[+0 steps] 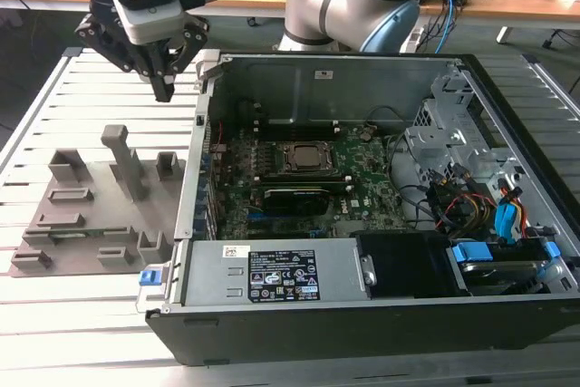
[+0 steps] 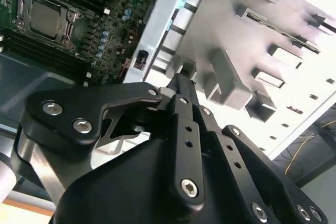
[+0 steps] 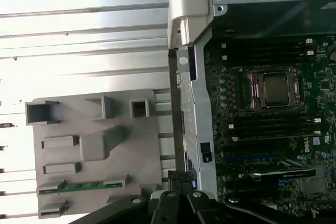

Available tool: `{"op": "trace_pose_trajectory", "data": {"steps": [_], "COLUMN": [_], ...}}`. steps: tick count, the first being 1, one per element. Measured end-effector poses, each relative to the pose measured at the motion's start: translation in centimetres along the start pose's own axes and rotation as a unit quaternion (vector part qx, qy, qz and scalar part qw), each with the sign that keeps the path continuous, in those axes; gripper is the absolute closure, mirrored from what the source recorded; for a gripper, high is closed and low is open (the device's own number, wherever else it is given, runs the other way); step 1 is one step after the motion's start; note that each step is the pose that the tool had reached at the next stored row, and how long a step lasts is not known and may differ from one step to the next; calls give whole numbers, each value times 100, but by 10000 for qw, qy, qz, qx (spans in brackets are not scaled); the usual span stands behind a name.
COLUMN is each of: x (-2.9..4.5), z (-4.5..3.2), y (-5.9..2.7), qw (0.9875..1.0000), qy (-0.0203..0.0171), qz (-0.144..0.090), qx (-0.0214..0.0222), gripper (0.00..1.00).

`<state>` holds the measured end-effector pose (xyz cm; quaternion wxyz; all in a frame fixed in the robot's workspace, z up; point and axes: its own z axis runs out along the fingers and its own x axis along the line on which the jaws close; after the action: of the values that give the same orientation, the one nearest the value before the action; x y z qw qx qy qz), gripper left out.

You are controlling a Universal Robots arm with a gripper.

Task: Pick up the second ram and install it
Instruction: 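Reach for the second ram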

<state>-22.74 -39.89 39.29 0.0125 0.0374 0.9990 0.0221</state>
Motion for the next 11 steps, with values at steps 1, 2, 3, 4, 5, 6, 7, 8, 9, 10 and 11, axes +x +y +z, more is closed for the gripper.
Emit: {"op": "trace_pose_trajectory", "data": {"steps": [1, 2, 3, 4, 5, 6, 7, 8, 9, 10, 11], "x": [20, 48, 68, 82, 108, 136, 157, 182, 199, 214, 229], "z": [0, -1, -1, -1, -1, -1, -2, -2, -2, -2, -2], "y": [-1, -3, -5, -6, -8, -10, -12, -14, -15, -16, -17], "qw": [10000, 10000, 10000, 10000, 10000, 10000, 10000, 10000, 10000, 10000, 10000], "qy": [0, 0, 0, 0, 0, 0, 0, 0, 0, 0, 0], "qz": [0, 0, 1, 0, 1, 0, 0, 0, 0, 0, 0], "qx": [0, 0, 0, 0, 0, 0, 0, 0, 0, 0, 0], "gripper": [89, 89, 89, 89, 89, 89, 89, 89, 89, 89, 89]}}
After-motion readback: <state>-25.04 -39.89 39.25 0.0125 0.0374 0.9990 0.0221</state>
